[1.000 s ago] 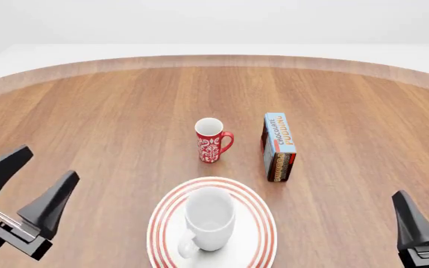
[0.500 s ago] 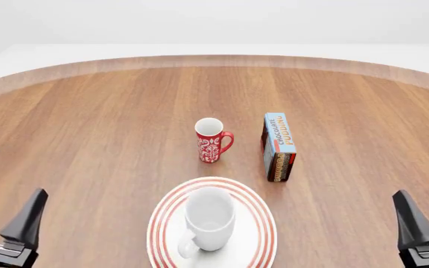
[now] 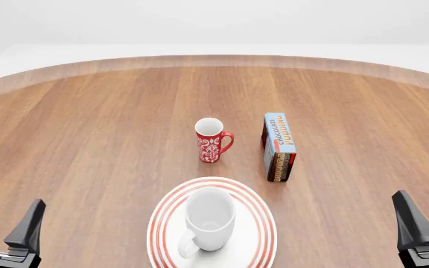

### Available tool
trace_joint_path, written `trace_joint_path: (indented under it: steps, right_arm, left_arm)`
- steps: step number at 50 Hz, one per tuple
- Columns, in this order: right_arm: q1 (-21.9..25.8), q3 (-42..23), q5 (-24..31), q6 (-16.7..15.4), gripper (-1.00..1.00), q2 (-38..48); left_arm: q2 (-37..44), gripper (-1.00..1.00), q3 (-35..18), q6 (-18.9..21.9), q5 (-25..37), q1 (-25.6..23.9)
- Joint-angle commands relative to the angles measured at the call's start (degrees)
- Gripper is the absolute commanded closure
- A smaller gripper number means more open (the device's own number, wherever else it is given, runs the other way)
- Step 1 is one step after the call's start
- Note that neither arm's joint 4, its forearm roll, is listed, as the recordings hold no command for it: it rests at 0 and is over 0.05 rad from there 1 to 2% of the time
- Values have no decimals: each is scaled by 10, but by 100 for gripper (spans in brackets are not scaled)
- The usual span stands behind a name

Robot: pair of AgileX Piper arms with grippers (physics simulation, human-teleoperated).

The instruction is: Pick up the white mug and put it on the plate, and put the chocolate pudding to the right of the plate.

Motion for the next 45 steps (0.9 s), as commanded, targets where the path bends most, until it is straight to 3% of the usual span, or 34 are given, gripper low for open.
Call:
trace_joint_path:
  steps: [1, 32, 45]
  right_arm:
    - [2, -1, 0, -1, -100, 0]
    - [-6, -20, 13, -27, -100, 0]
    - [11, -44, 22, -70, -100, 16]
  left_arm:
    - [-7, -100, 4, 9, 2, 9]
    - [-8, -100, 4, 29, -6, -6]
    - [-8, -100, 4, 33, -6, -10]
